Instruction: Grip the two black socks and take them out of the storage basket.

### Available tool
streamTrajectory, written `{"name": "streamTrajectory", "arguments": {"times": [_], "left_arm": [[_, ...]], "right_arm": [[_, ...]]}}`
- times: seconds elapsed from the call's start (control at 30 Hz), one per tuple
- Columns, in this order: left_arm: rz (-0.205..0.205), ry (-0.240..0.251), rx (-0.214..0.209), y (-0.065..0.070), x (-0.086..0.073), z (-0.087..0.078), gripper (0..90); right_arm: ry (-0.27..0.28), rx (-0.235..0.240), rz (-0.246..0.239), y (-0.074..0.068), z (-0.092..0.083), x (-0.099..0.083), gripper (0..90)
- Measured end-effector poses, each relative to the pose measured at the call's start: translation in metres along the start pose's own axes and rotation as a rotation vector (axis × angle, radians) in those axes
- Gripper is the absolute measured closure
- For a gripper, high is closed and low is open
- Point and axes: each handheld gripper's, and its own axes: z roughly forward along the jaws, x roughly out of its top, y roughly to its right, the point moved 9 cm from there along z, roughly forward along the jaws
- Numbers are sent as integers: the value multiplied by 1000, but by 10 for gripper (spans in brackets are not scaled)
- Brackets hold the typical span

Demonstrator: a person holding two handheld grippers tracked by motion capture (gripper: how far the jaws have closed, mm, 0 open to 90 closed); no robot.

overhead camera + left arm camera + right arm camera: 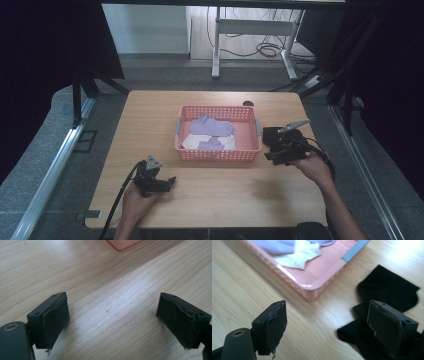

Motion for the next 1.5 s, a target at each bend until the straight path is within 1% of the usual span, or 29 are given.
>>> {"name": "streamTrajectory", "arguments": {"times": [0.2,0.27,0.4,0.5,0.57,0.63,0.77,1.03,1.17,1.23,1.3,1.37,1.4,1.43,1.5], "left_arm": [[-7,3,0,0,0,0,106],[-6,3,0,0,0,0,106],[-7,4,0,1,0,0,106],[-8,4,0,1,0,0,106],[-8,5,0,1,0,0,106],[-8,5,0,1,0,0,106],[-9,5,0,1,0,0,106],[-4,4,0,0,0,0,106],[-3,4,0,0,0,0,106],[-3,4,0,0,0,0,106],[-3,4,0,0,0,0,106],[-3,4,1,0,0,0,106],[-3,4,1,0,0,0,106],[-3,5,0,0,0,0,106],[-4,5,0,0,0,0,106]], "right_arm": [[-5,26,-12,-17,12,-7,161],[-9,39,-13,-22,16,-11,161],[-18,51,-18,-31,26,-18,162],[-17,75,-20,-38,32,-23,161],[-18,72,-22,-41,36,-27,163],[-19,86,-19,-46,40,-30,163],[-32,94,-26,-53,52,-40,163],[-27,104,-38,-61,69,-50,160],[-18,98,-40,-62,77,-55,152],[8,87,-59,-62,79,-55,143],[28,92,-58,-62,80,-54,142],[60,89,-68,-61,82,-54,134],[81,78,-86,-60,83,-54,123],[101,79,-93,-60,84,-54,98],[127,83,-92,-62,86,-55,67]]}}
